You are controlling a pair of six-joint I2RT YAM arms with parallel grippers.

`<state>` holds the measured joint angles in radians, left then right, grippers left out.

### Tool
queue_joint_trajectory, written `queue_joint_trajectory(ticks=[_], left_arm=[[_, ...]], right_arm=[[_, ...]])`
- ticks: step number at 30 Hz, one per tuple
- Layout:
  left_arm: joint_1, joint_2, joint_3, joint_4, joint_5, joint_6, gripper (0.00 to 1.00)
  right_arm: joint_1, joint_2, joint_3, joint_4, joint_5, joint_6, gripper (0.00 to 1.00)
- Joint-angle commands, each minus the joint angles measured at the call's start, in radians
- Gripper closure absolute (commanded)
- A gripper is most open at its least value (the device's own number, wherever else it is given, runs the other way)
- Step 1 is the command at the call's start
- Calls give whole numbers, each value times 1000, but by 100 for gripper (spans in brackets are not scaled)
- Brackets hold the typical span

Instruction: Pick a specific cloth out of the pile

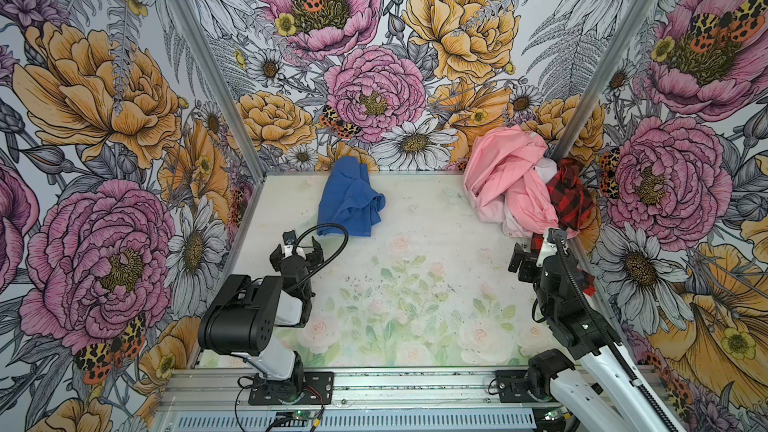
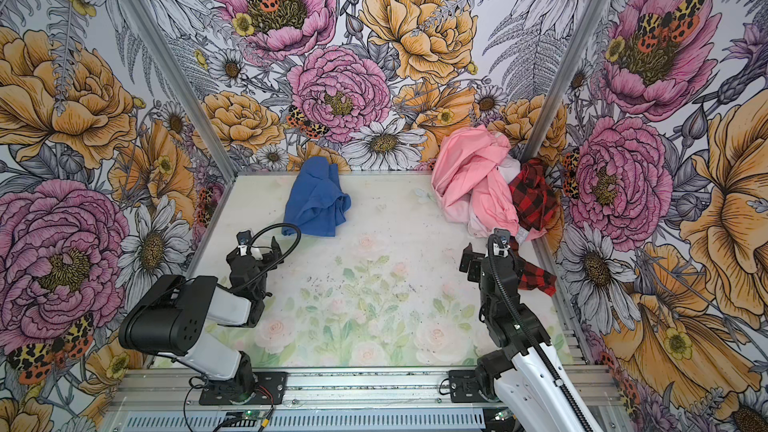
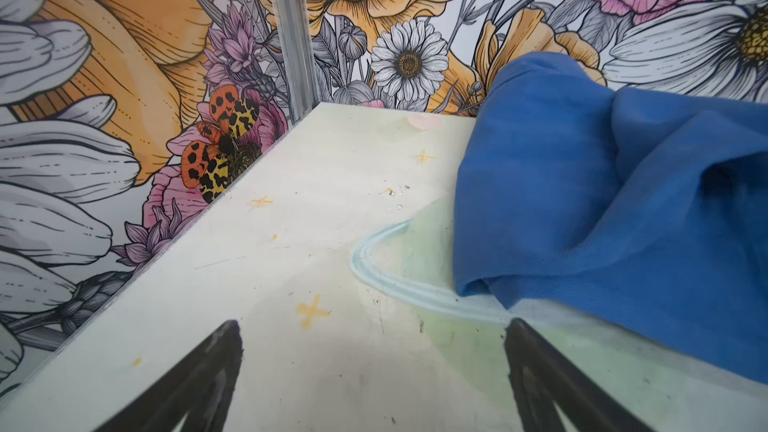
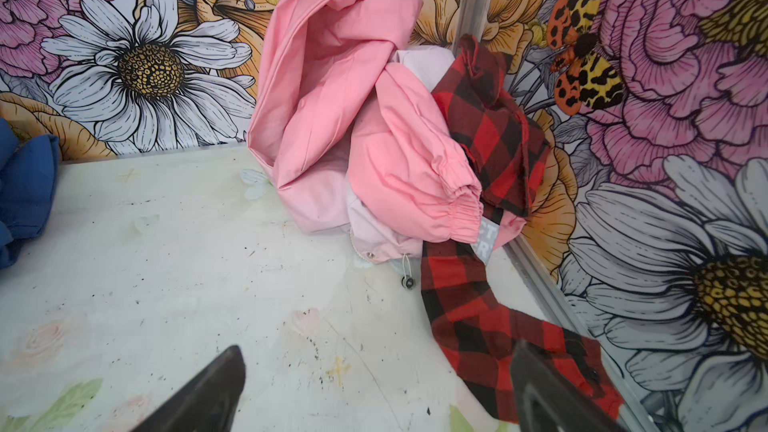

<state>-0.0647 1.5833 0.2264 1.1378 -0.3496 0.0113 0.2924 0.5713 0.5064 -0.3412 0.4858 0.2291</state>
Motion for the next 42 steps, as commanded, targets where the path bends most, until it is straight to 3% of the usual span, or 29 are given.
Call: queue_joint_trajectory(ticks=[1, 9, 11, 13, 20, 22, 26, 32, 37, 39, 40, 41, 42], left_arm=[[-16, -22, 27, 53, 5, 27, 1], [-27, -11, 33, 60, -7, 39, 1], [-28, -11, 33, 60, -8, 40, 1], [-28, -10, 33, 66, -8, 42, 1], [-27, -9, 30, 70, -6, 41, 1], [-25, -9, 30, 69, -6, 41, 1], [-26, -9, 31, 67, -5, 39, 1], [-23, -13, 40, 47, -3, 36, 1], [-19, -18, 58, 4, -5, 30, 1], [-19, -18, 64, -6, -5, 29, 1], [-19, -18, 65, -6, -5, 28, 1], [-18, -18, 64, -8, -5, 29, 1], [-19, -19, 65, -10, -5, 28, 1]], right_arm=[[-15, 18, -117, 154, 35, -65, 0], [-37, 122, -421, 800, 21, -87, 0], [-41, 220, -488, 1070, -12, -122, 0], [-47, 354, -485, 1209, 36, -113, 1], [-50, 708, -277, 1261, -19, -211, 0], [-61, 721, -232, 1187, -35, -224, 0], [-105, 783, -267, 1348, -47, -262, 1], [-164, 903, -253, 1441, -200, -271, 0], [-213, 902, -222, 1366, -274, -228, 0], [-258, 965, -212, 1400, -366, -208, 1], [-256, 979, -193, 1387, -353, -208, 1], [-267, 945, -154, 1252, -356, -184, 1], [-274, 972, -140, 1281, -362, -186, 1]])
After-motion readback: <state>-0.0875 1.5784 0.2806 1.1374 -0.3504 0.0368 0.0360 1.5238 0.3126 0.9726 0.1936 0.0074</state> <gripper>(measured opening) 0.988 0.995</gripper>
